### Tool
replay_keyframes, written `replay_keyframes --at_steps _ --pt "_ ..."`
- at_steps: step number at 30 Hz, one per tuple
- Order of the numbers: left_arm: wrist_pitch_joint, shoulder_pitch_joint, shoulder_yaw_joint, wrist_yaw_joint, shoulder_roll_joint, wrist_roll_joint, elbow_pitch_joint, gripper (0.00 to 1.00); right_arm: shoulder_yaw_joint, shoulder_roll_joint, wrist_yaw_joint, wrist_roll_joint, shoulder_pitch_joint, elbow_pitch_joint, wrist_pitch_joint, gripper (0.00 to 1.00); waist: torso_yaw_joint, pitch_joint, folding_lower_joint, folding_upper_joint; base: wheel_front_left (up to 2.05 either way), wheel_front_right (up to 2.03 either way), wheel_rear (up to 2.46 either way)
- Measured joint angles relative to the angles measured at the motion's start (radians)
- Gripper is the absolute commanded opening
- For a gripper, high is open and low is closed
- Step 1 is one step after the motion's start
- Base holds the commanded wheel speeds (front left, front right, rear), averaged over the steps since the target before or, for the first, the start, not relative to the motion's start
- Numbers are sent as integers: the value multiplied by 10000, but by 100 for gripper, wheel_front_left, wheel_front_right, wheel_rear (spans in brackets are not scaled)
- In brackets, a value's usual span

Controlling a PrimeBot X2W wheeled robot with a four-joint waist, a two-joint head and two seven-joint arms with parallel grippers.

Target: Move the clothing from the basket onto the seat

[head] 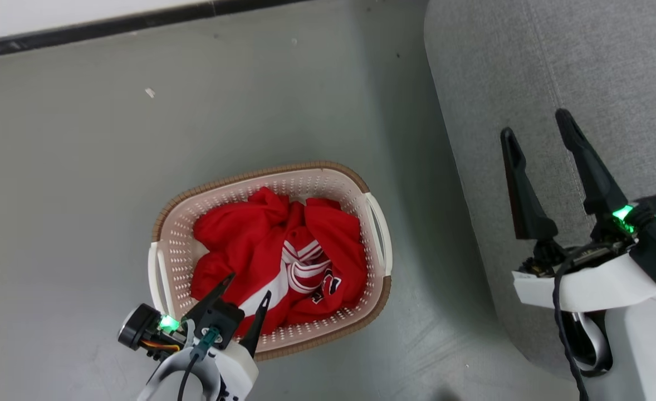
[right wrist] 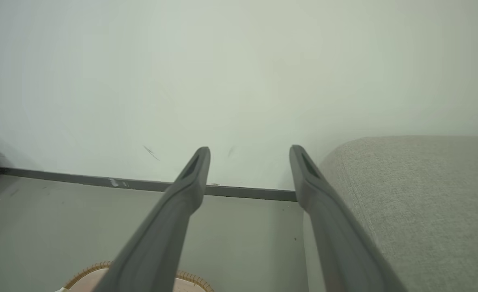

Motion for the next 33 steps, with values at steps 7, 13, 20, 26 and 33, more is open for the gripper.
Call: replay_keyframes --at_steps 7,13,20,26,33 --pt "0 -544 -111 -4 -4 0 163 100 186 -10 2 105 -723 -123 -58 100 -225 710 0 0 0 0 0" --pt "-8 -971 -242 -4 -2 44 301 100 274 -12 2 182 -1104 -125 -58 100 -409 1257 0 0 0 0 0" --pt "-8 -1340 -228 10 -4 54 949 100 286 -12 2 288 -1519 -128 -58 100 -645 1805 -1 0 0 0 0" --pt "-10 -1671 27 105 15 46 1551 100 295 -12 2 424 -1773 -138 -58 100 -868 2200 -1 0 0 0 0" --pt "-10 -2074 435 297 274 -134 2086 100 295 -12 2 520 -2035 -142 -58 100 -1114 2598 -1 0 0 0 0"
